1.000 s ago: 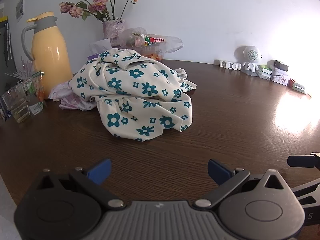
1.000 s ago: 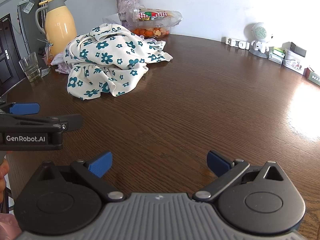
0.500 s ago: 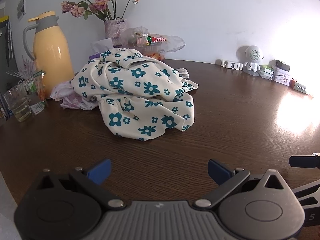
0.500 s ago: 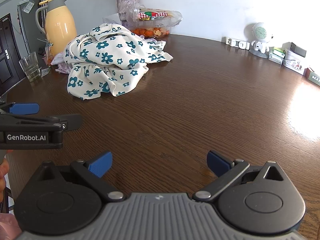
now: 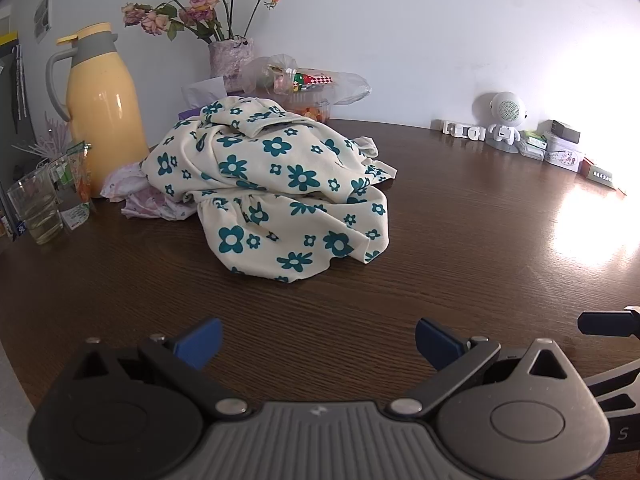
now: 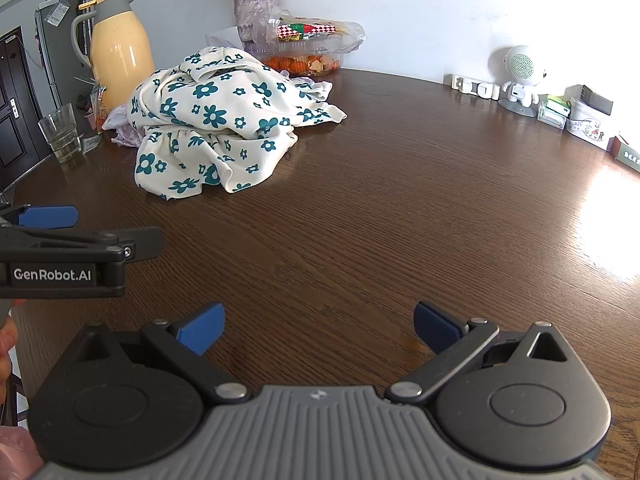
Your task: Fold clothes
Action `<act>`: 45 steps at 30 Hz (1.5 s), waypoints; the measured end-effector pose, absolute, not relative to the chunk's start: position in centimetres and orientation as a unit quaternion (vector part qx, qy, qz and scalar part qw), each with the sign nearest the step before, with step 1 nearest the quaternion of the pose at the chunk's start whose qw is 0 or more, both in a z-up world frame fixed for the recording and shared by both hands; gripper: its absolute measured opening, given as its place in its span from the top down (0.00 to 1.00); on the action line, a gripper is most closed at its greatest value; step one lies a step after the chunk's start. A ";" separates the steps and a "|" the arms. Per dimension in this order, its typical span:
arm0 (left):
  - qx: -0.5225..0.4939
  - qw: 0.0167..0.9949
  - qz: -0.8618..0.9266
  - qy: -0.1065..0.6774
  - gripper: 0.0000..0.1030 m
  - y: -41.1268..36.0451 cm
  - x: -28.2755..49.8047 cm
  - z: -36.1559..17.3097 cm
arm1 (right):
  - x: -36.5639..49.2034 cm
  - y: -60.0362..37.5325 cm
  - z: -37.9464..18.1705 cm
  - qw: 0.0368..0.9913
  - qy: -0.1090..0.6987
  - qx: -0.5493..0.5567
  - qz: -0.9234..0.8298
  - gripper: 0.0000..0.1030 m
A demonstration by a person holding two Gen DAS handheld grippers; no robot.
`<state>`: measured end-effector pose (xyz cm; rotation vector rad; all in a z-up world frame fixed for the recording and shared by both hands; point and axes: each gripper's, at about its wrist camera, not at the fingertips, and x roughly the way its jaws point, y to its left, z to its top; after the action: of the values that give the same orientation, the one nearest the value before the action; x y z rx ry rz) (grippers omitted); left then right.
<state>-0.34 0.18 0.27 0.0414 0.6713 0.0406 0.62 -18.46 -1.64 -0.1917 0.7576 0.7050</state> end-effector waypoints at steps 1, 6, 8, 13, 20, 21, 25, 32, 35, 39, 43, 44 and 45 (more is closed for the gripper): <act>0.020 0.944 0.020 0.329 0.00 0.2 -0.4 0.3 | 0.6 -18.5 -1.6 0.865 0.361 -0.092 0.337 0.00; 0.020 0.944 0.021 0.330 0.00 0.2 -0.3 0.2 | 0.6 -18.5 -1.7 0.864 0.361 -0.092 0.339 0.00; 0.019 0.943 0.021 0.330 0.00 0.3 -0.3 0.2 | 0.6 -18.5 -1.7 0.863 0.361 -0.092 0.340 0.00; 0.014 0.943 0.019 0.333 0.00 0.8 0.3 0.2 | 0.9 -18.4 -1.7 0.863 0.362 -0.081 0.344 0.00; 0.000 0.945 0.020 0.325 0.00 3.5 3.4 1.2 | 3.1 -17.3 -1.6 0.856 0.371 -0.053 0.357 0.00; 0.000 0.946 0.018 0.324 0.00 3.9 4.1 1.4 | 3.6 -17.0 -1.4 0.855 0.370 -0.049 0.360 0.00; 0.014 0.951 0.020 0.308 0.01 5.8 7.0 2.6 | 5.4 -15.1 0.1 0.857 0.348 -0.048 0.376 0.00; 0.057 0.956 0.033 0.285 0.00 7.9 14.9 5.6 | 10.5 -7.1 4.0 0.884 0.258 -0.138 0.365 0.00; 0.090 0.951 0.028 0.293 0.00 7.5 18.8 6.0 | 14.7 -3.7 3.8 0.885 0.262 -0.149 0.354 0.00; 0.150 0.936 0.024 0.317 0.04 6.7 23.1 4.9 | 20.2 -0.6 1.9 0.881 0.297 -0.156 0.334 0.04; 0.173 0.933 0.018 0.315 0.04 6.5 25.0 4.2 | 24.0 1.1 -0.2 0.871 0.324 -0.155 0.336 0.13; 0.181 0.933 0.017 0.310 0.05 6.3 25.2 4.1 | 24.5 1.4 -0.5 0.869 0.327 -0.155 0.339 0.15; 0.190 0.933 0.017 0.305 0.06 6.1 25.4 4.1 | 25.0 1.7 -0.8 0.866 0.331 -0.154 0.343 0.18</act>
<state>25.42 6.12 4.12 0.3877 0.6242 0.0349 25.02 1.71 -0.77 -0.3221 0.6924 0.7185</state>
